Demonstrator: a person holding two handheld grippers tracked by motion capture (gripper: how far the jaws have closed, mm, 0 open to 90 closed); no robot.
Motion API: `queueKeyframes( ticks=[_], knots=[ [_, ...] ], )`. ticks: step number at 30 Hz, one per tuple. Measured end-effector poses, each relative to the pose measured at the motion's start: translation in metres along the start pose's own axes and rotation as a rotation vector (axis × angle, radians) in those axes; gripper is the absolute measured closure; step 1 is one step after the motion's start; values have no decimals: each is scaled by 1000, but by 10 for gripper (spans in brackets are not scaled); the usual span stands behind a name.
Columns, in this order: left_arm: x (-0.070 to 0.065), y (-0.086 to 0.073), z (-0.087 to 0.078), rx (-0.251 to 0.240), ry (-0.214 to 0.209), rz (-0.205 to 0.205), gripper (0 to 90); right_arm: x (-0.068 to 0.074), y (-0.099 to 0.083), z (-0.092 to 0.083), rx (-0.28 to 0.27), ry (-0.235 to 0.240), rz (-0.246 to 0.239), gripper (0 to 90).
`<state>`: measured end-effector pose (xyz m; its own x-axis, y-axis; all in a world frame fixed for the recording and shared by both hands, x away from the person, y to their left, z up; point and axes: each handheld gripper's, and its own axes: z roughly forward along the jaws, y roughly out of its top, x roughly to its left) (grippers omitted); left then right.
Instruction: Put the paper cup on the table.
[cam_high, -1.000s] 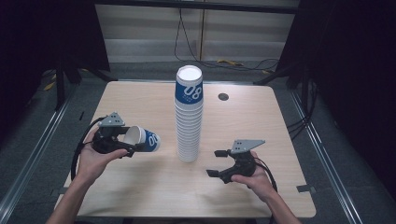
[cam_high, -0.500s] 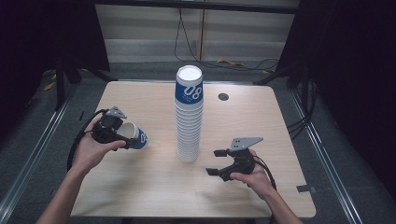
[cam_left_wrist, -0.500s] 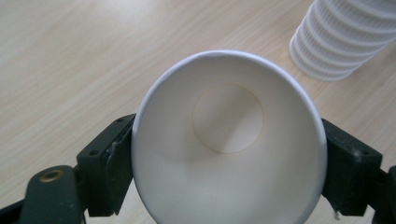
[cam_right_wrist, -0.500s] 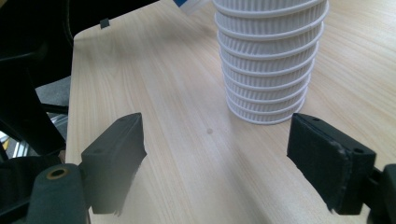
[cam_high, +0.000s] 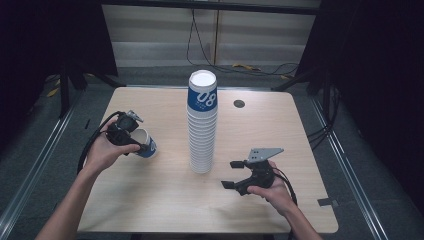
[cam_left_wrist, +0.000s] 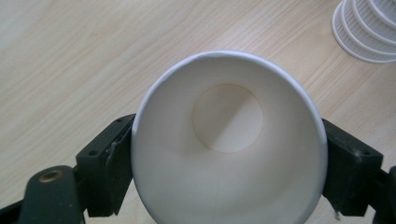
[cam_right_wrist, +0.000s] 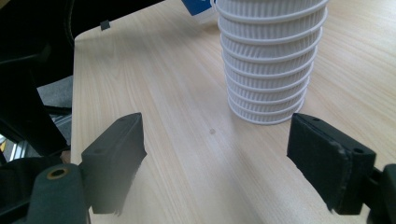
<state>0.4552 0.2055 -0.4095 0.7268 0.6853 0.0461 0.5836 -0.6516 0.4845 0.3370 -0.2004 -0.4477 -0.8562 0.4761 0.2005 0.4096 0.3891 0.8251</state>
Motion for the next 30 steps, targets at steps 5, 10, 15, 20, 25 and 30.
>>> queueKeyframes(
  ticks=[5, 10, 15, 20, 25, 30],
  knots=[
    [-1, 3, 13, 61, 11, -11, 163, 1, 0, 0, -4, 0, 4, 188],
    [-7, 9, 16, 85, 41, -6, 153, 1, 0, 2, 5, 3, 3, 188],
    [-6, 16, 24, 107, 39, 3, 148, 1, 0, 2, 6, 3, 7, 188],
    [-9, 24, 31, 125, 41, 6, 146, 1, 0, 2, 7, 4, 7, 187],
    [-8, 26, 34, 155, 42, 9, 143, 0, 0, 2, 9, 0, 7, 180],
    [-7, 23, 34, 148, 32, 6, 141, 1, 0, 2, 12, 3, 9, 180]
  ],
)
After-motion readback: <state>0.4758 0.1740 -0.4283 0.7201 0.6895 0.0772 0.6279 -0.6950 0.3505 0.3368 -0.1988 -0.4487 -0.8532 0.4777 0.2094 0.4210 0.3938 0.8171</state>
